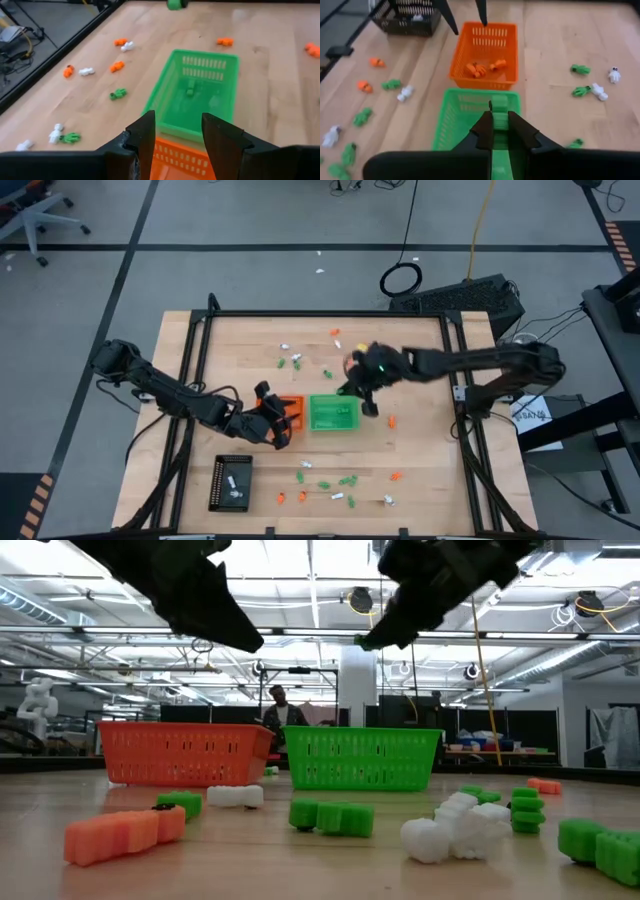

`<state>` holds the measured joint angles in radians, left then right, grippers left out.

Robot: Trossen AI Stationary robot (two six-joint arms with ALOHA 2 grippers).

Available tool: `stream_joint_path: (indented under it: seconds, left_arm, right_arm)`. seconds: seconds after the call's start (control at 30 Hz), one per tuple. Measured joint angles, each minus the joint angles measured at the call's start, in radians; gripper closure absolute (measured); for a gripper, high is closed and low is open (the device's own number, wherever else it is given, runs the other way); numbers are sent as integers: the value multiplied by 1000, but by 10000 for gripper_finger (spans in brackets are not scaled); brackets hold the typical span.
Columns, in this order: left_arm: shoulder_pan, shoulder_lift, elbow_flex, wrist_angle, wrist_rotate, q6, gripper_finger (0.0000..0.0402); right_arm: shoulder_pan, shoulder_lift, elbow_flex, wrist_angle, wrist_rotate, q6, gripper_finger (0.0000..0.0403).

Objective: Sort Halloween decoration
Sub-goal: Put the green skeleton toy into the green bin

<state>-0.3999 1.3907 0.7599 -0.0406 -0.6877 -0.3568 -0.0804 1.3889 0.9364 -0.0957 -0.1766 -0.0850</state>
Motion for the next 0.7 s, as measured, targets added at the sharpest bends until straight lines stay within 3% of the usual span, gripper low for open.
stream_joint_path:
  seconds: [0.17, 0.4, 0.7]
  left_arm:
    - [-9, 0, -1, 45, 0, 25, 243]
    - [-23, 0, -1, 111, 0, 22, 243]
    - [-27, 0, -1, 134, 3, 22, 242]
  right_arm:
    - [103, -46, -205, 388, 145, 77, 392]
    - [167, -12, -398, 858, 289, 45, 392]
    - [169, 59, -427, 1083, 282, 20, 392]
